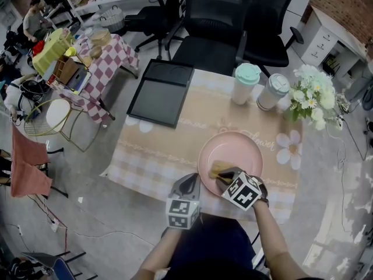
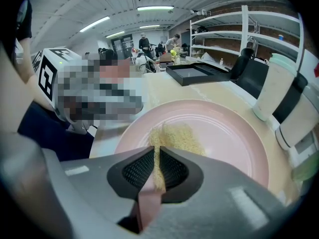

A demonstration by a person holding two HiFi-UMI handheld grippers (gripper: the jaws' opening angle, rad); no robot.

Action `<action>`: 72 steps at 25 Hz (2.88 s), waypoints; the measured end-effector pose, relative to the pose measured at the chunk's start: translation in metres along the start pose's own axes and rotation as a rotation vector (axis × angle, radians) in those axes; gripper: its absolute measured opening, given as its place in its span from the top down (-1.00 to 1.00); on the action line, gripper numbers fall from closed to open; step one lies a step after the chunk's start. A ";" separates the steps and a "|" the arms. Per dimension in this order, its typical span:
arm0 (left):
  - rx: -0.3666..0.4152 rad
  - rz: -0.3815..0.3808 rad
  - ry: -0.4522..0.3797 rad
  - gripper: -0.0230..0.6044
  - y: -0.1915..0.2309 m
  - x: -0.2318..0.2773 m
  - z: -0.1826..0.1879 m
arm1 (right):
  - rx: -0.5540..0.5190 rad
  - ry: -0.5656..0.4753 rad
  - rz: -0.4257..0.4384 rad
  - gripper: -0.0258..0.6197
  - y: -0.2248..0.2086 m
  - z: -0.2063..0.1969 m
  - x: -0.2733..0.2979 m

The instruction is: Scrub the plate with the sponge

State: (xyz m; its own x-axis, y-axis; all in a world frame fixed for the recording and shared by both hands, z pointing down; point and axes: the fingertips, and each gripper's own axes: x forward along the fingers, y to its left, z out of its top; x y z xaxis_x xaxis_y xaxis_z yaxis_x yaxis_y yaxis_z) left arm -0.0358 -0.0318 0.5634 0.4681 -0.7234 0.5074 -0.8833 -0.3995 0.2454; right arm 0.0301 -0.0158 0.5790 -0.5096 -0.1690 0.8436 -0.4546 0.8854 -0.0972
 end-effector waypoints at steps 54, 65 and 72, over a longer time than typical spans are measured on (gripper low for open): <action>0.018 -0.013 -0.014 0.89 -0.007 -0.001 0.005 | 0.176 -0.185 0.272 0.82 0.039 0.011 -0.038; 0.020 -0.015 -0.011 0.89 -0.010 -0.001 0.006 | 0.068 -0.183 0.001 0.82 -0.024 0.014 -0.078; 0.022 -0.013 -0.008 0.89 -0.011 -0.002 0.006 | -0.014 -0.156 -0.154 0.82 -0.058 0.013 -0.083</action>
State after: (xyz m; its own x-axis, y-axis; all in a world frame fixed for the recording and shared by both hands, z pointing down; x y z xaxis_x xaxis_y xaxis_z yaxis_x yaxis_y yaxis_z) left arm -0.0271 -0.0298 0.5545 0.4797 -0.7228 0.4975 -0.8764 -0.4212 0.2332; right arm 0.0890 -0.0586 0.5081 -0.5421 -0.3667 0.7561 -0.5264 0.8495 0.0346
